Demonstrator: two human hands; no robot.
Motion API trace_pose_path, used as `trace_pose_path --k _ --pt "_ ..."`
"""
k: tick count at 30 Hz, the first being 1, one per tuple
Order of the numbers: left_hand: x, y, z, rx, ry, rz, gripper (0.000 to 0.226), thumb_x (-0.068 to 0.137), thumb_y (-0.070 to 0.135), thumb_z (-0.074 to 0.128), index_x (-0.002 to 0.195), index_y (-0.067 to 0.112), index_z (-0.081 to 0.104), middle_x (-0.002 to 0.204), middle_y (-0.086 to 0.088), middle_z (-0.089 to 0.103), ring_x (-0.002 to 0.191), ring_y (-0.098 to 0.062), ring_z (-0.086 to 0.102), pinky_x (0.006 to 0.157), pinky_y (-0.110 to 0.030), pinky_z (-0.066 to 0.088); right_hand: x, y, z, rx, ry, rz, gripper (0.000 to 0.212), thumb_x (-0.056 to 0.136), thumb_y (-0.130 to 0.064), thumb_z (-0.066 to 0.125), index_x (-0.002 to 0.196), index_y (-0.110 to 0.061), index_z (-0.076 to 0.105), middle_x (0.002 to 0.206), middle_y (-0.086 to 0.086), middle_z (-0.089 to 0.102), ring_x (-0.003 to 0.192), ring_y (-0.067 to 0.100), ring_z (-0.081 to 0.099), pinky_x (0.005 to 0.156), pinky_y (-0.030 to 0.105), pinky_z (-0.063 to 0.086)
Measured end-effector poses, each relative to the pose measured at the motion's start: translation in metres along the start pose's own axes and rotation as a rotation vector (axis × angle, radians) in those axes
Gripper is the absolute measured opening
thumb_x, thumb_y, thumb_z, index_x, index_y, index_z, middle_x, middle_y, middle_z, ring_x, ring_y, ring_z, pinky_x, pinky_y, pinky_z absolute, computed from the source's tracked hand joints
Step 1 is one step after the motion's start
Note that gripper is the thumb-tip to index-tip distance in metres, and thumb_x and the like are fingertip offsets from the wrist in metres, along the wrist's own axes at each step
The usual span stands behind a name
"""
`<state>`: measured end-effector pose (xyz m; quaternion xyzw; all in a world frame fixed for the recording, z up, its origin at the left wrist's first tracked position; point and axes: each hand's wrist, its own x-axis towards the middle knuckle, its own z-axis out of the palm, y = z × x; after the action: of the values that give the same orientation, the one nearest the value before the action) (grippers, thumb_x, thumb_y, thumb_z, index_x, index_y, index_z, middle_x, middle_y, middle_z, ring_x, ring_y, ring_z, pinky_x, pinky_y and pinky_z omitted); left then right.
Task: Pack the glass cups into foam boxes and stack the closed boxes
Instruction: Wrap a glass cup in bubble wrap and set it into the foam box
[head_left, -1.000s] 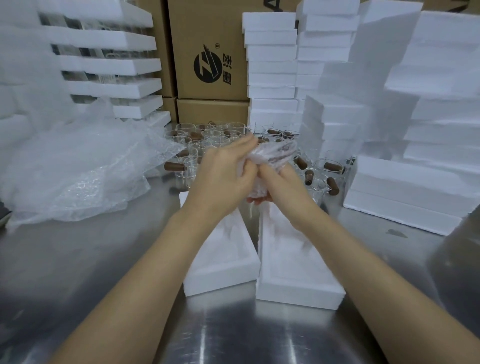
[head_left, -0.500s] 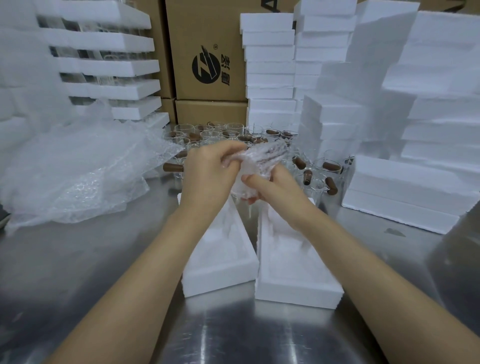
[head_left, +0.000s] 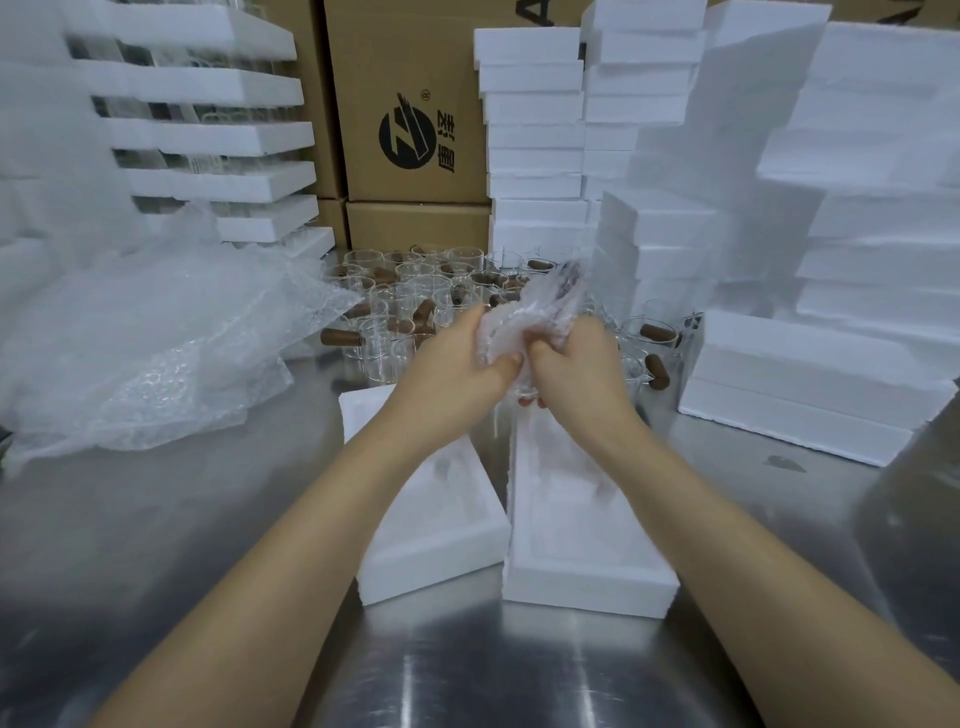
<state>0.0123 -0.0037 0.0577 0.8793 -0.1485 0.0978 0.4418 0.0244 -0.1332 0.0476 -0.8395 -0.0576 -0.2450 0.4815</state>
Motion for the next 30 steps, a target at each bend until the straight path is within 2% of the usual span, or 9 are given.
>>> trace_pose_path --k 5,9,12,15,17,19,23,27,30 --pt "0.005 -0.007 0.001 -0.126 0.072 -0.082 0.022 0.089 0.008 0.052 0.102 0.021 0.065 0.088 -0.002 0.068 0.084 -0.020 0.066 0.068 -0.031 0.055 -0.007 -0.011 0.000 -0.076 -0.108 -0.130 0.012 0.088 -0.013 0.056 0.092 -0.005 0.064 0.082 0.010 0.069 0.074 0.024 0.066 0.063 0.037 0.056" --pt "0.004 -0.015 -0.007 -0.072 0.278 -0.105 0.027 0.073 -0.006 0.052 0.063 0.016 0.064 0.057 0.000 0.060 0.050 -0.008 0.050 0.039 -0.015 0.033 -0.016 -0.020 0.003 -0.089 -0.252 -0.244 0.013 0.088 -0.022 0.060 0.076 -0.025 0.056 0.067 -0.008 0.059 0.058 0.000 0.054 0.052 0.025 0.045" --pt "0.003 -0.018 -0.007 0.055 0.364 -0.005 0.015 0.075 -0.003 0.054 0.064 0.003 0.063 0.058 -0.011 0.059 0.055 -0.018 0.045 0.041 -0.023 0.026 -0.017 -0.019 0.006 -0.125 -0.235 -0.222 0.038 0.083 -0.013 0.060 0.054 -0.026 0.039 0.044 -0.009 0.043 0.045 0.003 0.044 0.045 0.020 0.030" --pt "0.001 -0.008 -0.004 0.026 0.408 0.118 0.012 0.084 0.005 0.059 0.084 0.010 0.070 0.070 0.010 0.063 0.058 -0.001 0.051 0.047 -0.013 0.032 -0.011 -0.016 0.005 0.063 -0.094 -0.085 0.025 0.079 -0.001 0.057 0.059 -0.016 0.054 0.051 -0.003 0.052 0.047 0.003 0.044 0.046 0.019 0.034" --pt "0.000 -0.002 -0.003 -0.107 0.352 0.057 0.049 0.088 0.027 0.065 0.134 0.013 0.054 0.111 0.016 0.061 0.094 0.011 0.057 0.071 0.000 0.038 -0.007 -0.015 0.003 0.261 0.012 0.025 0.014 0.078 0.001 0.057 0.075 -0.009 0.066 0.064 0.008 0.063 0.058 0.013 0.056 0.054 0.029 0.047" --pt "0.000 0.001 0.000 -0.265 0.128 -0.120 0.081 0.084 0.054 0.061 0.150 0.019 0.029 0.130 0.019 0.059 0.115 -0.004 0.058 0.098 -0.021 0.044 -0.004 -0.012 0.001 0.407 0.072 0.127 0.015 0.077 -0.003 0.058 0.083 -0.010 0.070 0.076 0.007 0.071 0.072 0.023 0.067 0.067 0.042 0.056" --pt "0.001 0.002 0.011 -0.622 -0.098 -0.136 0.019 0.099 0.023 0.048 0.109 0.026 0.064 0.095 0.009 0.074 0.089 -0.009 0.070 0.081 -0.029 0.056 -0.002 -0.008 0.001 0.393 0.057 0.161 0.013 0.076 -0.009 0.063 0.082 -0.017 0.071 0.083 0.007 0.074 0.085 0.024 0.071 0.077 0.053 0.057" --pt "0.006 0.000 -0.002 -0.538 0.086 -0.196 0.029 0.093 -0.001 0.042 0.101 0.008 0.069 0.092 -0.011 0.074 0.080 -0.019 0.073 0.074 -0.034 0.060 -0.007 -0.012 -0.001 0.427 -0.157 0.001 0.012 0.076 -0.027 0.070 0.087 -0.022 0.070 0.090 0.010 0.074 0.083 0.018 0.069 0.073 0.041 0.056" --pt "0.009 -0.004 -0.018 -0.372 0.307 -0.195 0.023 0.091 0.006 0.045 0.091 0.007 0.068 0.087 -0.014 0.072 0.078 -0.031 0.070 0.073 -0.047 0.059 -0.007 -0.013 -0.001 0.451 -0.224 0.009 0.052 0.073 -0.045 0.070 0.119 -0.023 0.060 0.108 0.007 0.069 0.083 0.011 0.064 0.065 0.025 0.048"
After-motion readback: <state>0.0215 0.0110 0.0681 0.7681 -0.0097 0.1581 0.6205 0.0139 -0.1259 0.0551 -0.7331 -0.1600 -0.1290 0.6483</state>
